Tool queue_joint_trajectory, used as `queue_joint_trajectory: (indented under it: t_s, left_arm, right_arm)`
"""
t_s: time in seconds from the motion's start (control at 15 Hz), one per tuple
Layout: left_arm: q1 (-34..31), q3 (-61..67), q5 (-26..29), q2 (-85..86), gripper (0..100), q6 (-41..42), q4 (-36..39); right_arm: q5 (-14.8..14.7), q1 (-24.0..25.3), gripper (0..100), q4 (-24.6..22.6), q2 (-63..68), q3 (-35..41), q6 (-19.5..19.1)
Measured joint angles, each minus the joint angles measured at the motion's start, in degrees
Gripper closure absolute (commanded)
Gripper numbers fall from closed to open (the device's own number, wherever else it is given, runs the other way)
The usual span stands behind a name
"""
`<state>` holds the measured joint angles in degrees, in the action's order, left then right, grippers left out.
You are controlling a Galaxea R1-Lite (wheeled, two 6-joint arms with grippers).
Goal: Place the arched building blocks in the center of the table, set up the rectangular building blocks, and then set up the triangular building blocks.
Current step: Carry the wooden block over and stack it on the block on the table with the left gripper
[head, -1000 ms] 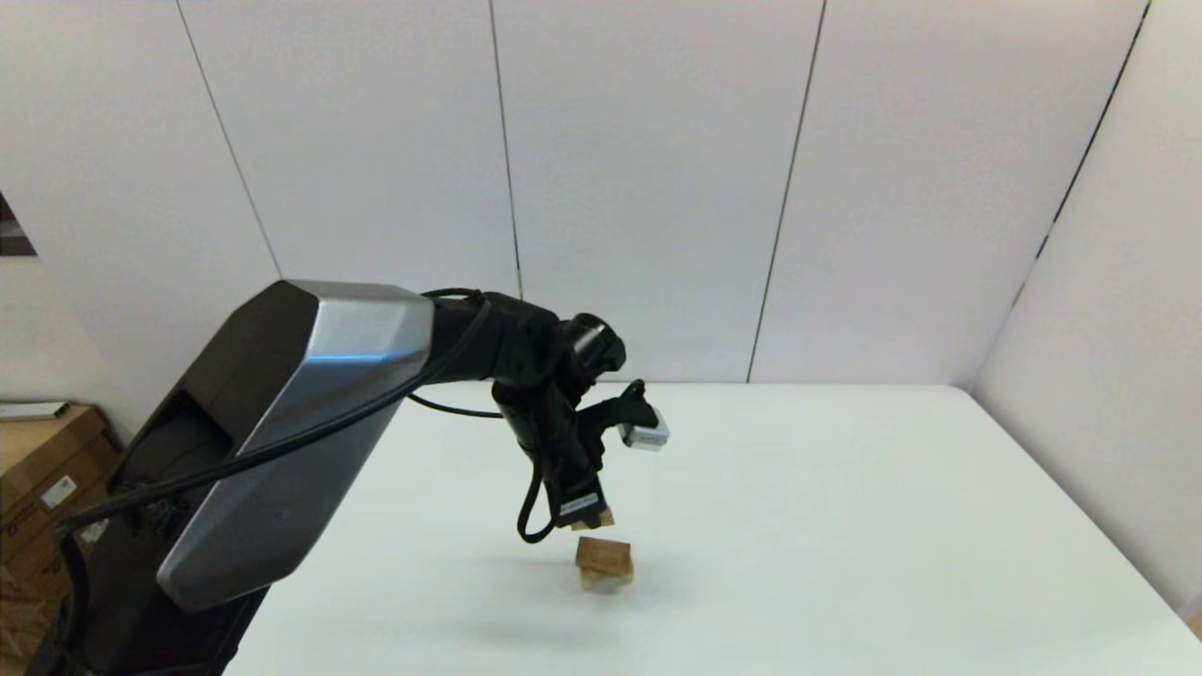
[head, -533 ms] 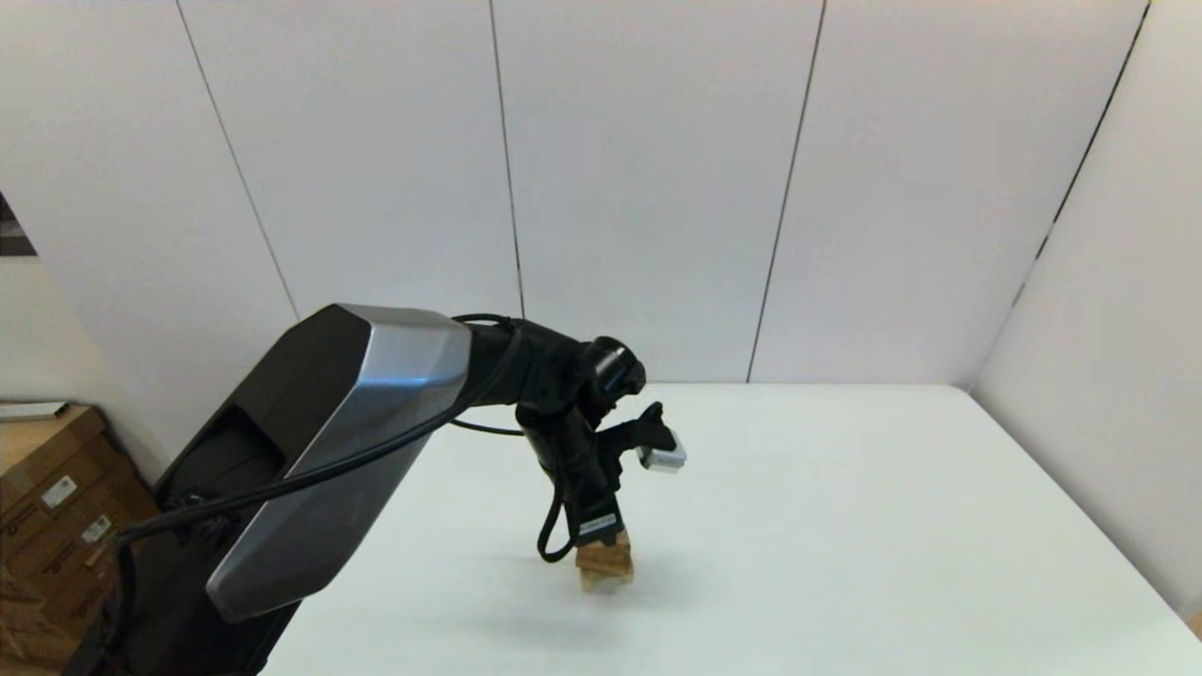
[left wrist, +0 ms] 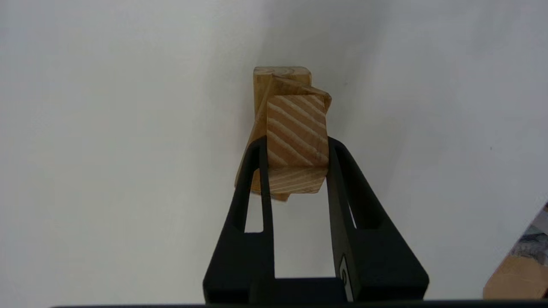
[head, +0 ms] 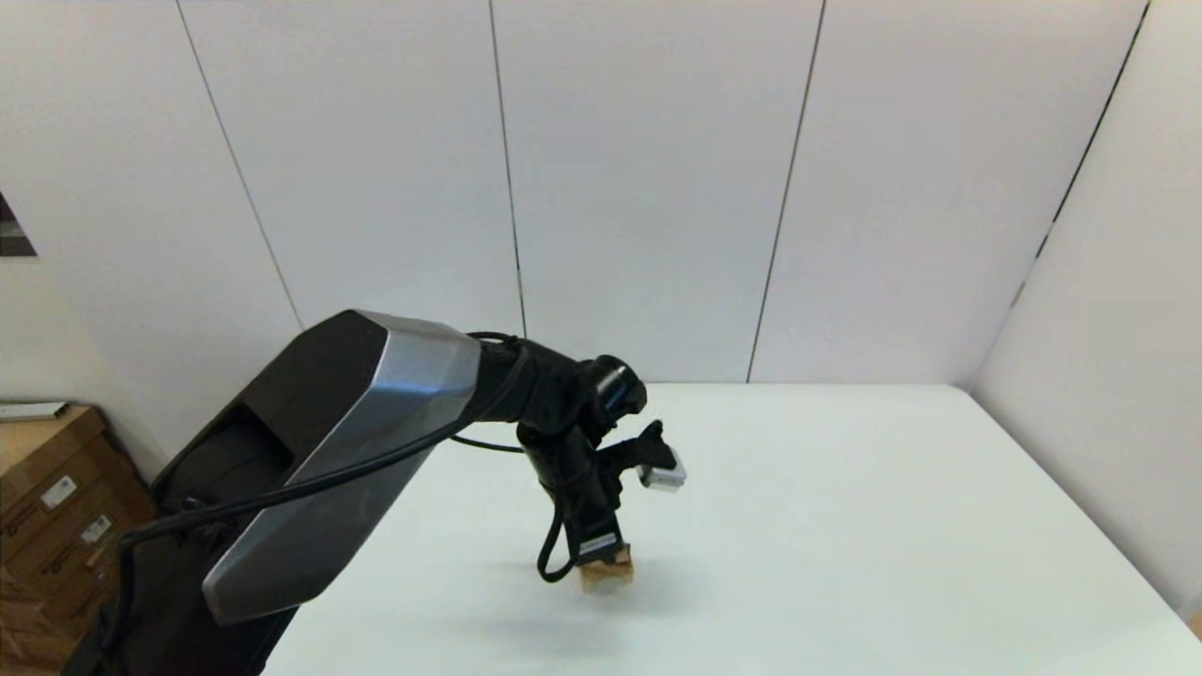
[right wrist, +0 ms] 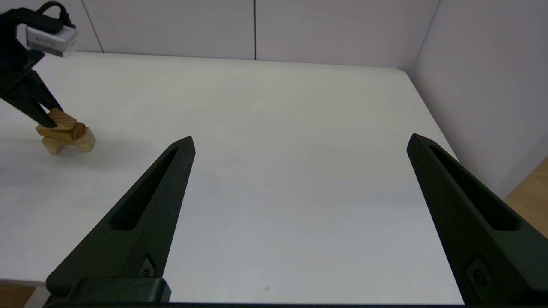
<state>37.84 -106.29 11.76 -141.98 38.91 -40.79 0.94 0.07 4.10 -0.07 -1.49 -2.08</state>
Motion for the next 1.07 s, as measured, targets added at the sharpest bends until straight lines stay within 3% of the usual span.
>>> queue_joint_trajectory:
  t_s: [0.2,1.07]
  left_arm:
    - [-0.05,5.44,0.16,1.16,100,-0.3,9.09]
    - [-0.05,6.7,0.24,2.95,100,-0.55,7.41]
  right_arm:
    - [0.0,0.0,0,0.0,0.0,0.0,0.0]
    - [0.0,0.0,0,0.01,0.0,0.0,0.0]
